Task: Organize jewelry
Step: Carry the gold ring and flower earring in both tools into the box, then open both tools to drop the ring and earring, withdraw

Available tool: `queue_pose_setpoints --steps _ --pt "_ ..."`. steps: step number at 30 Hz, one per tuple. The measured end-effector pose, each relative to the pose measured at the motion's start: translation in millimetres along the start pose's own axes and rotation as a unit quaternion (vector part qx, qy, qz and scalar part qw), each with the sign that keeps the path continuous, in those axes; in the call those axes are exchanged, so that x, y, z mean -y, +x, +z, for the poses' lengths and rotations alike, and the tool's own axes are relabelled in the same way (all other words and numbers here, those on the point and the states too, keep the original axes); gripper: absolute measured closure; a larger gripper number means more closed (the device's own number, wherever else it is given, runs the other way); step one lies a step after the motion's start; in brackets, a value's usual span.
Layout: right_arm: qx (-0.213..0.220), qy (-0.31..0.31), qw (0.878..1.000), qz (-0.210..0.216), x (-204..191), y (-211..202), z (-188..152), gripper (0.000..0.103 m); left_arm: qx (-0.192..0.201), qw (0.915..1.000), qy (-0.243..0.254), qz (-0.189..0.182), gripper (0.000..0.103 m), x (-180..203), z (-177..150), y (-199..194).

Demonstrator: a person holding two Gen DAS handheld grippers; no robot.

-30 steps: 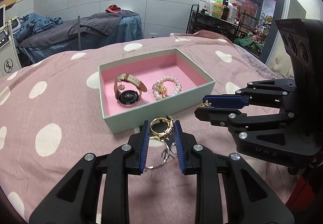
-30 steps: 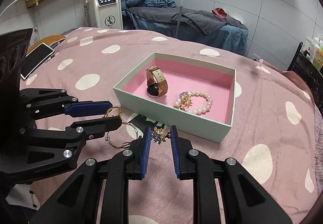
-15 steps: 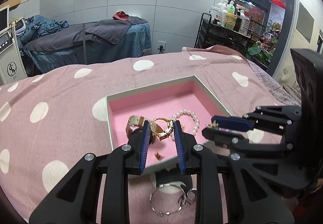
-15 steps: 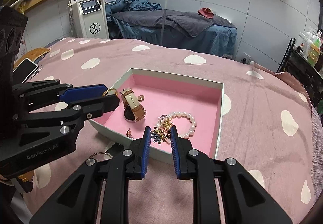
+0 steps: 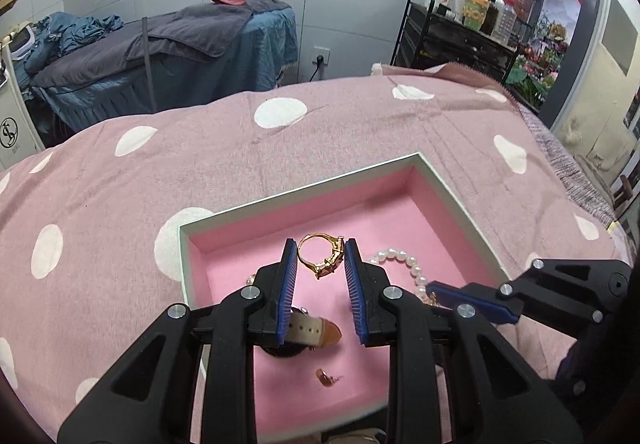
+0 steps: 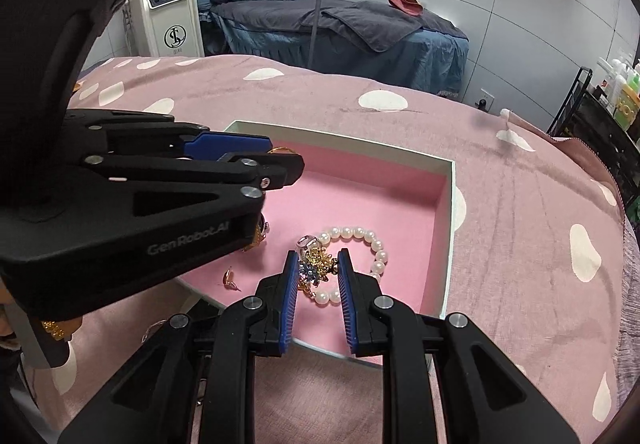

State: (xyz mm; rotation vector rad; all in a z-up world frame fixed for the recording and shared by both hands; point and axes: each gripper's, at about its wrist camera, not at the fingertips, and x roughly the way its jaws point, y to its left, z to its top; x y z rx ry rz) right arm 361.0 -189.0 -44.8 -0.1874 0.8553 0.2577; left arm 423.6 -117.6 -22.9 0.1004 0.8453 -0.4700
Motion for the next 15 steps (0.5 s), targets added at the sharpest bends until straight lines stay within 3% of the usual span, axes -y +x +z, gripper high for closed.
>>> queue_pose_setpoints --steps 15 --pt "-0.023 0.008 1.0 0.008 6 22 2 0.084 -0.057 0.9983 0.007 -0.016 0.078 8 6 41"
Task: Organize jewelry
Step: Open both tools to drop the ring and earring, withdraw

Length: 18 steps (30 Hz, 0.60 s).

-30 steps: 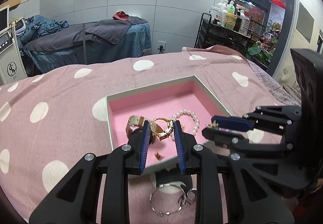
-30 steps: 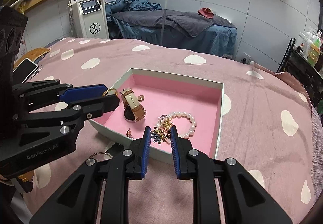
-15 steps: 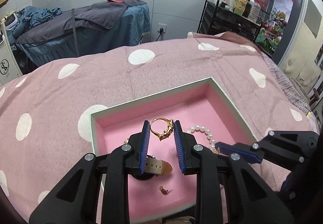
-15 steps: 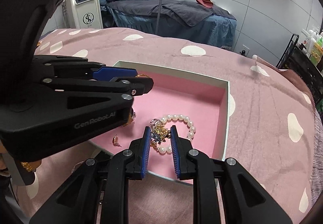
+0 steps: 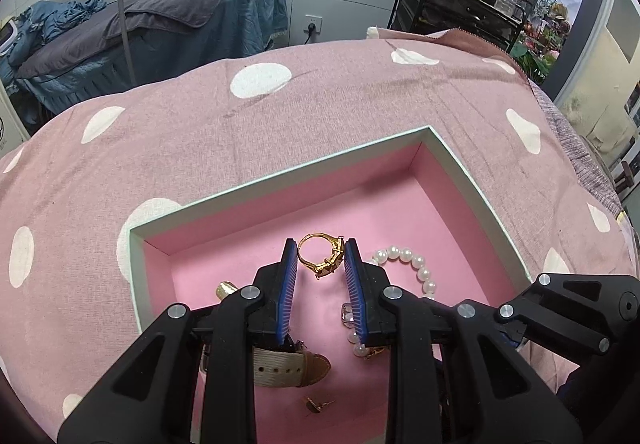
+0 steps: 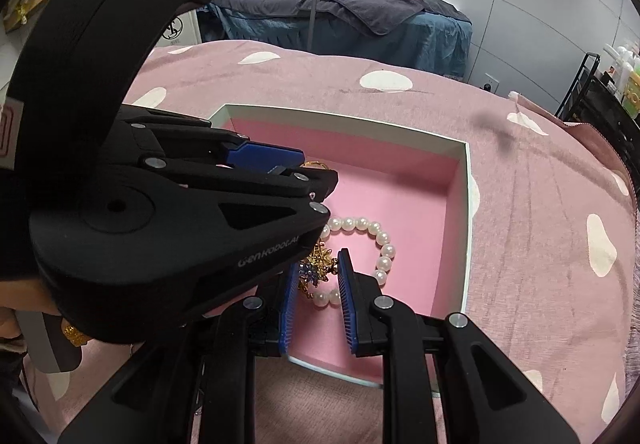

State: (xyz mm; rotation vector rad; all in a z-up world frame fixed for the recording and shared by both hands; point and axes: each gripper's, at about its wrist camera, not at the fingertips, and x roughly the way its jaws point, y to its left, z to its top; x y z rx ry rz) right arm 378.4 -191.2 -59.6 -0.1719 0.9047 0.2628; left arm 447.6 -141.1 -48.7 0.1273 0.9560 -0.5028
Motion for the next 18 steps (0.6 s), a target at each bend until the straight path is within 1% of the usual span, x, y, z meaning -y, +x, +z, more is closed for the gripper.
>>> queue_pose_setpoints --steps 9,11,12,13,14,15,16,17,18 --pt "-0.005 0.001 1.0 0.0 0 4 2 0.084 -0.009 0.9999 0.008 0.008 0.077 7 1 10" --pt "-0.004 0.002 1.0 0.0 1 4 1 0.084 -0.011 0.9999 0.006 0.009 0.069 7 1 9" --pt "-0.003 0.003 1.0 0.001 1 4 0 0.083 -0.007 0.9999 0.004 0.01 0.053 6 1 6" --pt "-0.001 0.004 1.0 0.002 1 3 0 0.083 0.003 0.9999 0.002 0.012 0.041 5 2 3" --pt "0.001 0.002 1.0 0.002 1 2 0 0.082 0.013 0.9998 -0.001 0.017 0.038 4 2 -1" --pt "0.003 0.0 1.0 0.002 1 1 -1 0.079 0.02 0.9996 -0.003 0.021 0.036 3 3 -5" --pt "0.006 0.0 1.0 0.0 0 -2 -3 0.073 0.026 0.9994 -0.005 0.021 0.034 2 3 -10" --pt "0.011 0.003 1.0 0.0 0 -4 -3 0.069 0.031 0.9993 -0.006 0.018 0.032 1 4 -15" --pt "0.017 0.007 1.0 0.001 0 -7 -4 0.063 0.038 0.9991 -0.009 0.017 0.027 0 3 -21"
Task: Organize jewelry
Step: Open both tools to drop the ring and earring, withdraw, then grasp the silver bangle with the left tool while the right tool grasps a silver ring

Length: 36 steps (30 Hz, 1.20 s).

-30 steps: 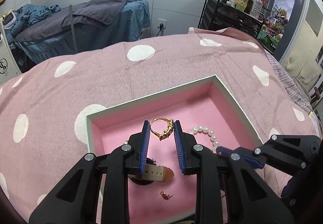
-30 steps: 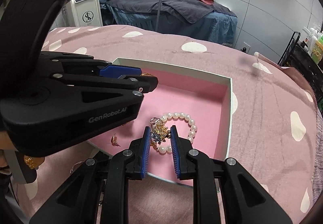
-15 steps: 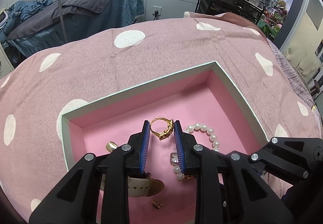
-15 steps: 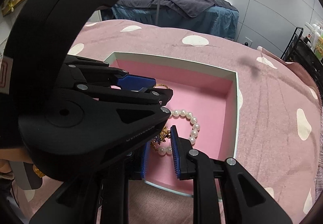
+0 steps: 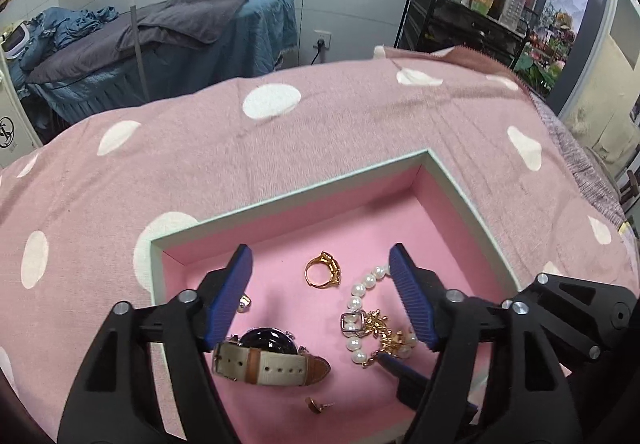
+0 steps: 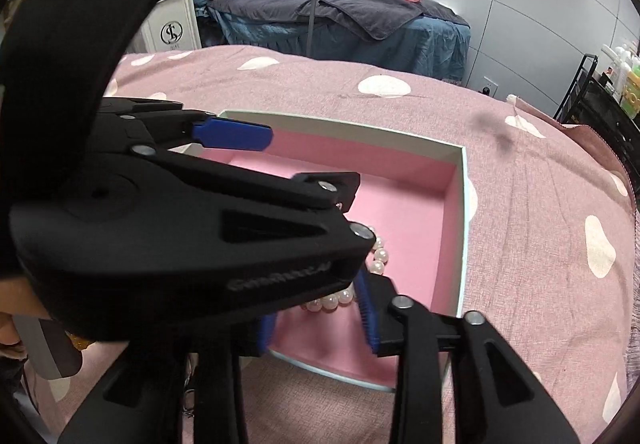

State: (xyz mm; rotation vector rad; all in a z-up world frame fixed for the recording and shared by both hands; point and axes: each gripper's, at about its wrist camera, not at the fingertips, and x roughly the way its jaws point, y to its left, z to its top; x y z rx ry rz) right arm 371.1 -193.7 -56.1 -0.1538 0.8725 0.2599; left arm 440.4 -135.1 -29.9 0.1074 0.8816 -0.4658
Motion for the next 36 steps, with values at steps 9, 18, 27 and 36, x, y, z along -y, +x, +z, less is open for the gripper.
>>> queue_pose_setpoints --steps 9,18,27,36 --pt "0.05 0.028 0.998 0.018 4 -37 -13 0.026 0.084 0.9952 -0.042 0.027 0.006 -16 -21 -68" --pt "0.063 0.04 0.997 0.022 4 -59 -32 0.023 0.12 0.9901 -0.069 0.021 0.006 -28 -61 -115" --pt "0.06 0.045 0.997 0.03 -1 -68 -53 0.023 0.122 0.9909 -0.041 0.038 0.006 -16 -99 -131" --pt "0.048 0.042 0.997 0.041 -8 -68 -74 0.023 0.086 0.9943 -0.023 0.058 0.006 -17 -147 -125"
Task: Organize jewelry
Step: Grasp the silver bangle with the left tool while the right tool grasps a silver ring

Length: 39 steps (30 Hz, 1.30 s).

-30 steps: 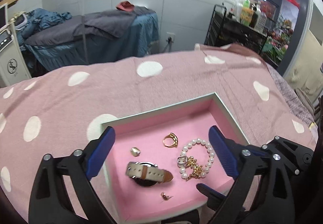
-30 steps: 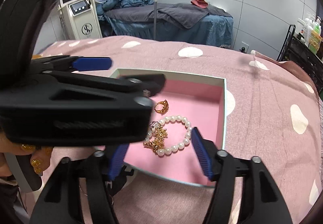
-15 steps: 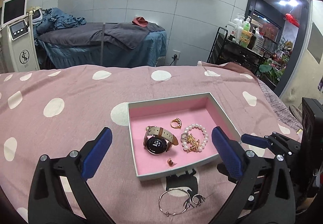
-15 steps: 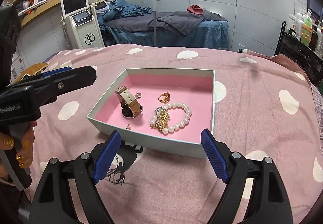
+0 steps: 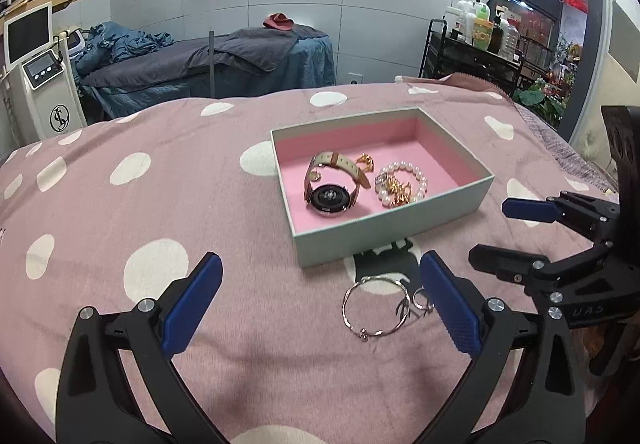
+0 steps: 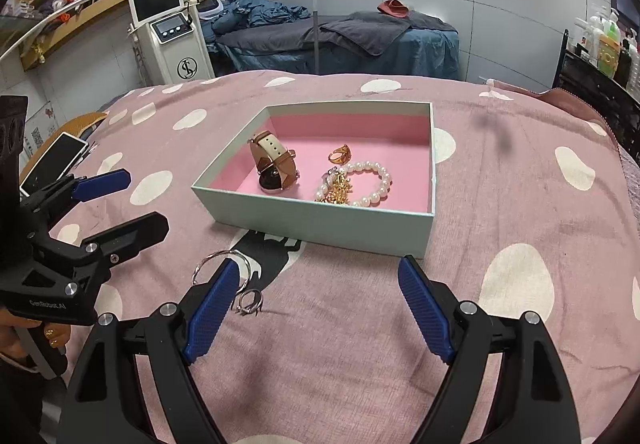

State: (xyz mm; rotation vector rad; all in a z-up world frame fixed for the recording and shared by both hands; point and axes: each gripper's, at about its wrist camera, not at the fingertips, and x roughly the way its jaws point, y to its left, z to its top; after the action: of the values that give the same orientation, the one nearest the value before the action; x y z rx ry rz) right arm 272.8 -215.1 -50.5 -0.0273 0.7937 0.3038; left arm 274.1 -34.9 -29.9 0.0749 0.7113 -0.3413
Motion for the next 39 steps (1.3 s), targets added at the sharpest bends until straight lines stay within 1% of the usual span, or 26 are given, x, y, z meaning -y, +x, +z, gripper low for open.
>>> queue_pose_setpoints --steps 5,9,11,13,15,20,26,30,32,36,37,39 --pt "-0.013 -0.021 1.0 0.004 -11 4 -9 0.023 -0.019 0.9998 0.006 -0.009 0.006 1 -23 2" --pt "-0.026 -0.047 0.999 0.003 -22 8 -16 0.024 -0.031 0.9993 0.019 -0.002 0.006 4 -36 5" --pt "-0.036 -0.063 0.997 0.004 -27 11 -19 0.026 -0.037 0.9991 0.02 -0.001 0.006 4 -41 6" --pt "-0.049 -0.08 0.996 0.004 -33 16 -22 0.034 -0.041 0.9989 0.02 -0.002 0.006 3 -45 6" --pt "-0.06 -0.09 0.994 0.006 -36 21 -24 0.038 -0.047 0.9985 0.026 -0.001 0.006 4 -49 7" --pt "-0.081 -0.105 0.991 0.007 -42 32 -24 0.045 -0.061 0.9974 0.037 0.003 0.006 3 -56 10" --pt "-0.089 -0.126 0.988 0.003 -52 43 -18 0.053 -0.07 0.9969 0.038 0.001 0.006 4 -57 14" --pt "-0.091 -0.134 0.987 0.006 -56 47 -15 0.066 -0.077 0.9961 0.042 0.001 0.006 6 -58 18" --pt "-0.091 -0.135 0.987 0.007 -57 48 -15 0.069 -0.08 0.9958 0.045 0.0 0.006 6 -58 19" --pt "-0.091 -0.128 0.988 0.012 -55 47 -15 0.082 -0.081 0.9957 0.045 -0.001 0.006 8 -57 22" --pt "-0.09 -0.126 0.988 0.013 -55 46 -15 0.084 -0.082 0.9957 0.044 0.0 0.006 8 -57 22" --pt "-0.089 -0.122 0.988 0.014 -54 45 -15 0.084 -0.082 0.9958 0.041 -0.001 0.009 7 -56 23"
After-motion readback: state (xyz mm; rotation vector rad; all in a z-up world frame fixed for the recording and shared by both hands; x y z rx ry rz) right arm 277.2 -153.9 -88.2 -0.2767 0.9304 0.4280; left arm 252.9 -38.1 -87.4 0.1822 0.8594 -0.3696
